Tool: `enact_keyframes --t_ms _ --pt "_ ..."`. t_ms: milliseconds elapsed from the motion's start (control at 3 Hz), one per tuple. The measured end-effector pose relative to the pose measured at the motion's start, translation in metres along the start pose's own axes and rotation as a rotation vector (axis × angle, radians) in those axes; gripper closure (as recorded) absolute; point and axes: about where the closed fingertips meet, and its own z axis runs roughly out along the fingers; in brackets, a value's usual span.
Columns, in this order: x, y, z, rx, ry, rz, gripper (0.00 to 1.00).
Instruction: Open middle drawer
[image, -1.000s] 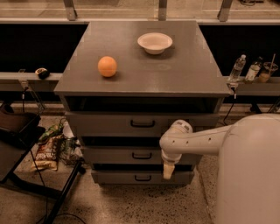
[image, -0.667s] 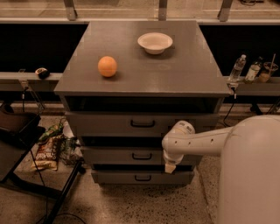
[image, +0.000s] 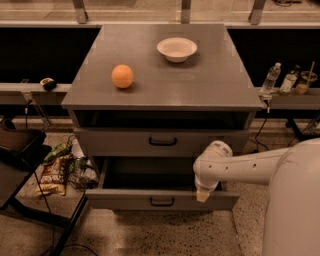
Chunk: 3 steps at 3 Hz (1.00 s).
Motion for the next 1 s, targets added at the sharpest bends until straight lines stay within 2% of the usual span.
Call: enact_keyframes --t_ms 333,667,1000 --pt "0.0 0.0 0.0 0.0 0.0 0.0 0.81" --pt "0.0 0.0 0.0 0.0 0.0 0.0 0.5" --pt "0.0 0.0001 0.0001 0.0 0.0 0.0 0.27"
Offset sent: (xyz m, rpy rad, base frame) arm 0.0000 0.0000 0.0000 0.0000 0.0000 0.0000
